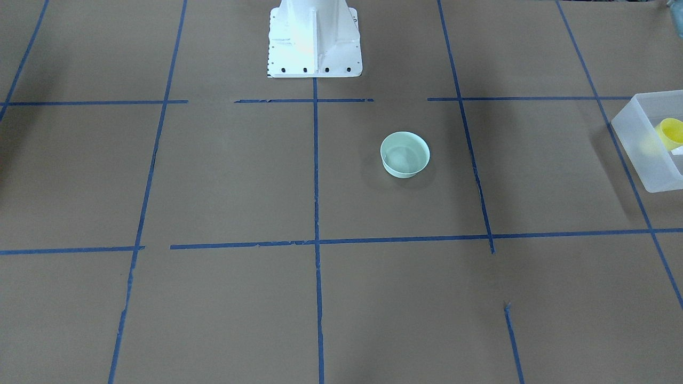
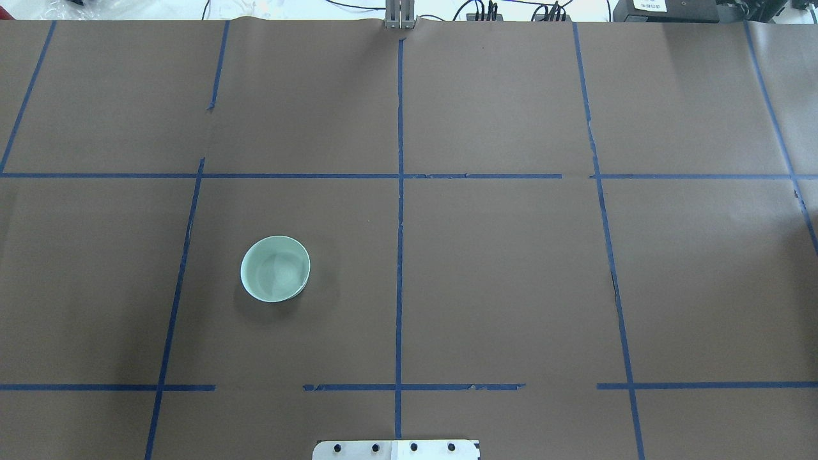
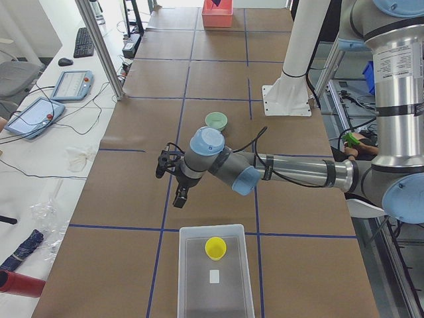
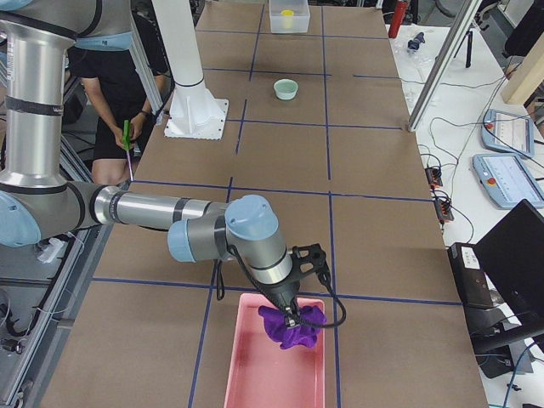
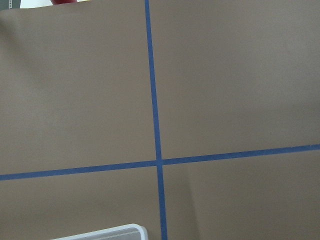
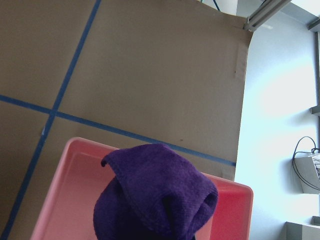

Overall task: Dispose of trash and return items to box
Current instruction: 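Release the purple cloth into the pink bin with the right gripper, then move the left gripper to the green bowl and grasp its rim, then lift the green bowl with the left gripper and carry it off the table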

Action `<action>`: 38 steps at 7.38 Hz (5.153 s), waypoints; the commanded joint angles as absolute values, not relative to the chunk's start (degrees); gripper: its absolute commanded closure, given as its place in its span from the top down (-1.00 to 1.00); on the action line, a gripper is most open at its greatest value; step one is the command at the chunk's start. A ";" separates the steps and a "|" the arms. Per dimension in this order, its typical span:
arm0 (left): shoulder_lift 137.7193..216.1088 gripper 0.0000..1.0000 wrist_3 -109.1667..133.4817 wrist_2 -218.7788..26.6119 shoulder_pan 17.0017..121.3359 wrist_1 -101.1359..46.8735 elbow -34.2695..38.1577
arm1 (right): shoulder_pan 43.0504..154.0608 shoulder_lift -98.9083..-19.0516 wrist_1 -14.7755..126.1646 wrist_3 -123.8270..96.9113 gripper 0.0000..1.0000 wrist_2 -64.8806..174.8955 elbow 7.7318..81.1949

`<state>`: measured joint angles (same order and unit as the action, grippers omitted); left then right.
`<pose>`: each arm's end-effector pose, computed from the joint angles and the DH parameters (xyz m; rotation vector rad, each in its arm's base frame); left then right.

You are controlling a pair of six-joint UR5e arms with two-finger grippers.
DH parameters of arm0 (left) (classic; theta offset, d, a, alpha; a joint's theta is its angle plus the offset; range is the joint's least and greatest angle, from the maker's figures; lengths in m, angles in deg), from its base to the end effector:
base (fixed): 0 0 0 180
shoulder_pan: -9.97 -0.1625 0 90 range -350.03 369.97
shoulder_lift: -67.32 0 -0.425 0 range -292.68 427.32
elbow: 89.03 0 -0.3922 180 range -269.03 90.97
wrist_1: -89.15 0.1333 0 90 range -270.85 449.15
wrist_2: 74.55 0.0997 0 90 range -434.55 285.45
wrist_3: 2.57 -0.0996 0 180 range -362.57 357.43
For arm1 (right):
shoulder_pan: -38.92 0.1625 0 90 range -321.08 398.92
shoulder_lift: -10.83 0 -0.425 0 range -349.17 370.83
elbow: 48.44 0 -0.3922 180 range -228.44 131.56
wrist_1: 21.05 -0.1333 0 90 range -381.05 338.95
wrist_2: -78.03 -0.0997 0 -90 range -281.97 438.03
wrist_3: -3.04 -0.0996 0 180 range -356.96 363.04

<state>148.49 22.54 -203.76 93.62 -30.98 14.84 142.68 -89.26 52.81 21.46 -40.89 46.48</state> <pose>-0.0200 -0.4564 0.5537 0.3871 0.7961 -0.0958 0.1851 -0.3980 0.6829 0.3197 -0.4318 -0.1277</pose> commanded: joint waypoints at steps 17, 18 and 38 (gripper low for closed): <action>169.87 1.00 78.62 -187.93 44.89 -21.77 19.81 | 124.62 -83.39 64.64 -10.23 1.00 -56.09 57.55; 173.11 1.00 80.20 -186.10 42.95 -21.77 15.95 | 124.62 -83.74 64.64 -10.14 1.00 -56.27 57.38; 167.89 -1.00 62.61 -197.05 63.29 -12.98 26.73 | 127.76 -85.24 64.29 -0.16 1.00 -56.88 53.18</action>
<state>170.11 69.52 -194.58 59.06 -13.04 27.01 125.86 -85.40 64.24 -5.08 -56.84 55.33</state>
